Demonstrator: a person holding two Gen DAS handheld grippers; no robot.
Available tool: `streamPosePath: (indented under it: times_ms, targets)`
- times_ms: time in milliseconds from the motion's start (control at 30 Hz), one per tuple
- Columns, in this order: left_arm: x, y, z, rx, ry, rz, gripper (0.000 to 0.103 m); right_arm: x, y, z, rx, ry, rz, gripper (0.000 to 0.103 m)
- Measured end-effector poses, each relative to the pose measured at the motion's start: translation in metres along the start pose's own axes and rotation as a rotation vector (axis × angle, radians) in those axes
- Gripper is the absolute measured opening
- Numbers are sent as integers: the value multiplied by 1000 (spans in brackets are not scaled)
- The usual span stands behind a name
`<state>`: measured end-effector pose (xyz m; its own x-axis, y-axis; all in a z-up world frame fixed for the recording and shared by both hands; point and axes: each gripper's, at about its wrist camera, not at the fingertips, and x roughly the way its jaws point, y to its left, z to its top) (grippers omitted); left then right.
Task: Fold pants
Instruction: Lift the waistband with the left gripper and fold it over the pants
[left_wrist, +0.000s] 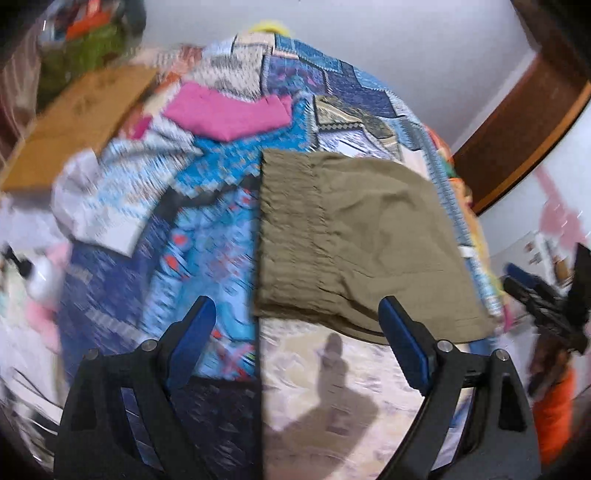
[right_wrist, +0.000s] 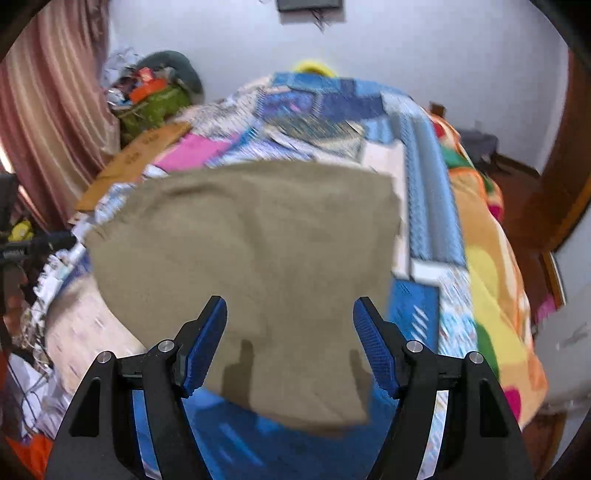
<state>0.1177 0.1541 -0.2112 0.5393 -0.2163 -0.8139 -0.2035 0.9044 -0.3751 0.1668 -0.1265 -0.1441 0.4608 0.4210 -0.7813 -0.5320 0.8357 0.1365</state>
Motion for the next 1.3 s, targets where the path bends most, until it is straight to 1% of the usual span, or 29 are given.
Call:
streamPosePath:
  times_ms: [67, 167, 267, 333, 400, 433, 500, 600, 700, 733, 767, 800, 833, 933, 1000, 1100, 1200, 1300]
  targets:
    - [4, -1, -5, -28, 24, -46, 90, 5, 13, 10, -23, -17, 25, 67]
    - [13, -9, -16, -27, 58, -81, 90, 21, 36, 23, -71, -29, 60, 67]
    - [27, -14, -23, -41, 102, -119, 90, 43, 57, 27, -108, -11, 88, 67]
    - [32, -15, -24, -57, 97, -138, 91, 58, 65, 26, -125, 8, 89, 67]
    - [35, -11, -20, -95, 93, -183, 93, 69, 71, 23, -138, 30, 84, 67]
    - [39, -7, -17, -129, 95, -227, 96, 75, 72, 19, -140, 47, 83, 67]
    - [45, 1, -11, -169, 99, -278, 98, 83, 70, 13, -127, 83, 107, 67]
    - [55, 5, 1, -196, 101, -300, 98, 80, 66, 8, -110, 81, 146, 67]
    - [62, 6, 13, -208, 94, -294, 98, 78, 65, 7, -116, 84, 158, 68]
    - [64, 5, 17, -208, 84, -270, 93, 78, 66, 6, -121, 82, 159, 68]
    - [64, 4, 19, -204, 71, -230, 85, 78, 66, 6, -125, 84, 161, 68]
    - [65, 2, 22, -192, 60, -168, 68, 78, 66, 6, -126, 83, 163, 68]
    - [67, -2, 24, -167, 55, -103, 58, 77, 66, 6, -124, 83, 166, 68]
    - [64, -5, 25, -146, 31, -59, 47, 77, 65, 6, -119, 83, 169, 68]
    - [58, -8, 25, -105, 6, -23, 44, 76, 64, 6, -117, 82, 166, 68]
    - [47, -16, 24, -33, -41, 81, 43, 71, 61, 5, -100, 83, 164, 67]
    - [31, -19, 24, 37, -99, 210, 43, 64, 55, 3, -72, 83, 158, 67]
    - [16, -21, 23, 124, -172, 388, 43, 51, 46, -3, -43, 61, 149, 67]
